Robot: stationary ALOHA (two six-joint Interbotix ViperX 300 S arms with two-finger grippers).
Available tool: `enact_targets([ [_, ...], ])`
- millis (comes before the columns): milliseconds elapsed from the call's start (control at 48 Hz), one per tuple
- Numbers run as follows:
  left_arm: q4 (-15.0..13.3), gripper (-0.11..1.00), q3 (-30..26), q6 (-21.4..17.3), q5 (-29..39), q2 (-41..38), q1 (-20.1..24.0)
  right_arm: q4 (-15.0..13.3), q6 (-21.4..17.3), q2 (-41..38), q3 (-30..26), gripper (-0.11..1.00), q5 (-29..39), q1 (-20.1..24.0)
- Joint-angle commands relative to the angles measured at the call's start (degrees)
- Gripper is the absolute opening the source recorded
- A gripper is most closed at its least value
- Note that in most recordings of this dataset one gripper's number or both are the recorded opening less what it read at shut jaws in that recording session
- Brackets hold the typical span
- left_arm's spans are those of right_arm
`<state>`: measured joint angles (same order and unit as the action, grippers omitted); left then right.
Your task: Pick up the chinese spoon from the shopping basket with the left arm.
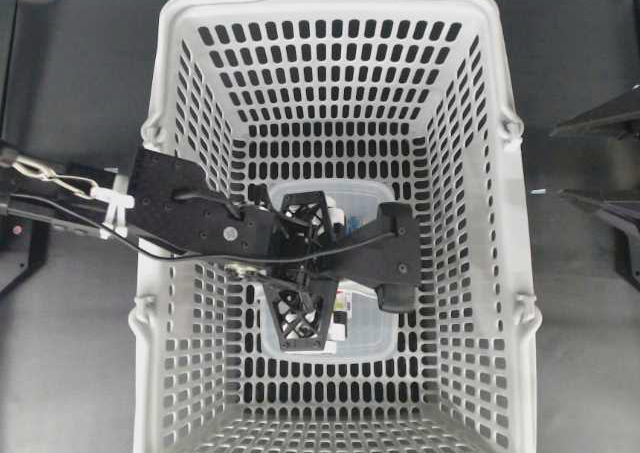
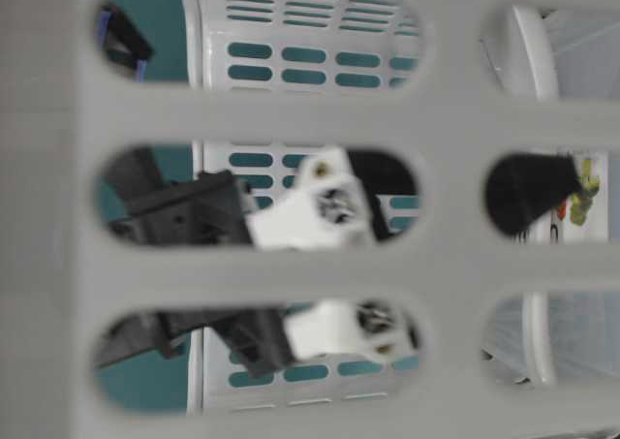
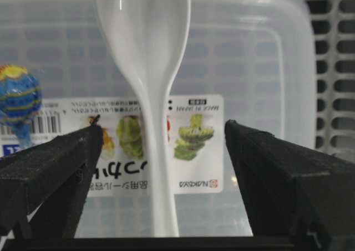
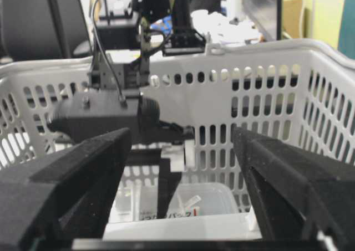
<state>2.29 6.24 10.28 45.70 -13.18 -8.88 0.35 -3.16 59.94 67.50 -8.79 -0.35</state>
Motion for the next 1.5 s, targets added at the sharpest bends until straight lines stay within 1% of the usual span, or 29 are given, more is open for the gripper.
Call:
enact_targets([
  [0,0.3,0.85,0.3,0.0,-1.0,-0.1,0.3,0.2,0.1,-0.4,-1.0,0.72,-0.4,-0.3],
  [146,0.2,0.84,0.6,-0.1,-1.5,-0.4,0.2,0.2,0.1,-0.4,-1.0,0.72,-0.4,-0.4],
  [208,0.3,0.80,1.0,-0.1,-1.6,-0.3,0.3,0.2,0.1,-0.4,-1.0,0.72,-0.4,-0.4],
  [250,0.3,0.75,1.1,-0.1,-1.5,-0.2,0.3,0.2,0.1,-0.4,-1.0,0.72,-0.4,-0.4],
  [312,0.3,0.62,1.2,-0.2,-1.5,-0.1,0.3,0.2,0.1,-0.4,-1.0,0.71,-0.4,-0.4],
  [396,0.2,0.40,1.1,-0.2,-1.5,-0.1,0.2,0.2,0.0,-0.4,-1.0,0.71,-0.4,-0.3],
  [416,0.3,0.32,1.1,-0.2,-1.5,-0.1,0.2,0.2,0.0,-0.4,-1.0,0.71,-0.4,-0.4],
  [458,0.2,0.20,1.0,-0.2,-1.5,0.2,0.2,0.2,0.0,-0.4,-1.0,0.71,-0.4,-0.4],
  [500,0.2,0.12,0.7,-0.2,-1.5,0.6,0.3,0.2,0.0,-0.4,-1.0,0.72,-0.4,-0.4],
  [604,0.2,0.13,-0.3,-0.1,-1.1,2.0,0.4,0.2,0.0,-0.4,-0.9,0.71,-0.3,-0.3],
  [750,0.2,0.13,-4.7,0.2,2.1,6.2,0.3,0.2,-0.1,-0.4,-1.0,0.71,-0.3,-0.3],
  [875,0.2,0.13,-9.6,0.2,7.8,9.1,0.4,0.2,-0.1,-0.3,-1.0,0.71,-0.4,-0.3],
  [979,0.2,0.13,-14.2,-0.1,14.5,11.3,0.6,0.2,-0.1,-0.3,-1.0,0.71,-0.5,-0.4],
  [1062,0.3,0.13,-16.4,-0.1,18.9,12.3,0.8,0.2,-0.1,-0.3,-1.0,0.71,-0.4,-0.4],
  [1145,0.2,0.13,-17.1,-0.1,20.7,12.4,0.8,0.2,-0.1,-0.3,-1.0,0.71,-0.5,-0.4],
  [1479,0.2,0.13,-16.9,-0.2,20.7,12.2,0.7,0.2,-0.1,-0.3,-1.0,0.71,-0.7,-0.4],
])
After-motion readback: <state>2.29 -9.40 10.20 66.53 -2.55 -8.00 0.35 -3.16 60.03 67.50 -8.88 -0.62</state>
